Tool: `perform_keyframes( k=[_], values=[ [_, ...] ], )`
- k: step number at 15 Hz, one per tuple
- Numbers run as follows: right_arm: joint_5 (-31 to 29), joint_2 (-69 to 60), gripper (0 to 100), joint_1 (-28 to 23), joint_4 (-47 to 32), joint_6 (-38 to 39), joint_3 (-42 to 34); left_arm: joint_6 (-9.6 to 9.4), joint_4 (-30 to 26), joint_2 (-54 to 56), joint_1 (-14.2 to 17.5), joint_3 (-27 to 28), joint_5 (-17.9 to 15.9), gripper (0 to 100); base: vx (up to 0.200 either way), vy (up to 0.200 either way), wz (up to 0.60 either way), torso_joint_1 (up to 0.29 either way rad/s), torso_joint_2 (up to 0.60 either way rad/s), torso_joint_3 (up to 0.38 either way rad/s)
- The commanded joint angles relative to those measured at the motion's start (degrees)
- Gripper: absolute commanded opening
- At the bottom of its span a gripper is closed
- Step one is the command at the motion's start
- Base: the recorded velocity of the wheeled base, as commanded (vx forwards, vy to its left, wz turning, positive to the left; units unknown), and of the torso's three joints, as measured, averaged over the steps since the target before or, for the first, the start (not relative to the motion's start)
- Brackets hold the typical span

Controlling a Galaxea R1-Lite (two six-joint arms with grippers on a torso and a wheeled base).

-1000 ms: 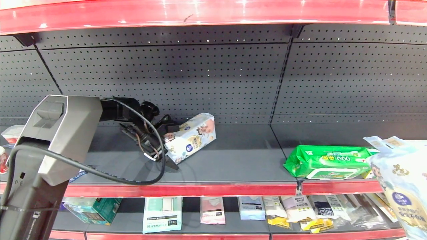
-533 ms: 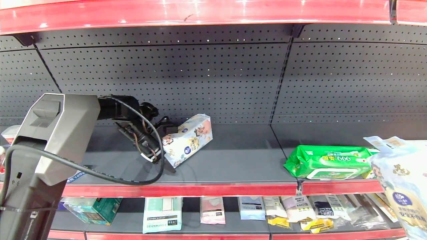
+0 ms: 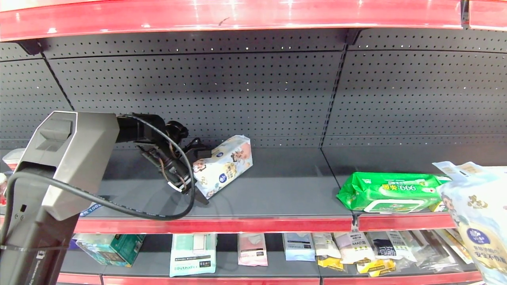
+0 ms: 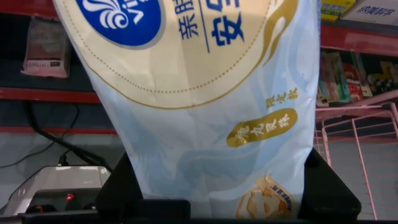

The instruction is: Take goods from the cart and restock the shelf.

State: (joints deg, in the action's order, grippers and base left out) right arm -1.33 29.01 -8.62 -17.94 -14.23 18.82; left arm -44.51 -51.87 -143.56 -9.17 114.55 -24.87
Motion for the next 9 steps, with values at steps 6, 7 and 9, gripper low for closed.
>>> perform_keyframes(
  k=[6, 7, 9],
  values=[
    [0.0, -1.0, 0, 0.0, -0.1, 0.0, 0.2, 3.20, 4.3, 1.0, 0.1, 0.0, 1.0, 100, 0.000, 0.000, 0.00, 0.000, 0.00, 0.000],
    [0.0, -1.2, 0, 0.0, -0.1, 0.0, 0.1, 5.40, 4.4, 1.3, -0.1, 0.0, 1.3, 100, 0.000, 0.000, 0.00, 0.000, 0.00, 0.000],
    [0.0, -1.7, 0, 0.0, -0.1, 0.0, 0.1, 7.77, 5.0, 1.4, -0.6, 0.0, 1.3, 100, 0.000, 0.000, 0.00, 0.000, 0.00, 0.000]
  ],
)
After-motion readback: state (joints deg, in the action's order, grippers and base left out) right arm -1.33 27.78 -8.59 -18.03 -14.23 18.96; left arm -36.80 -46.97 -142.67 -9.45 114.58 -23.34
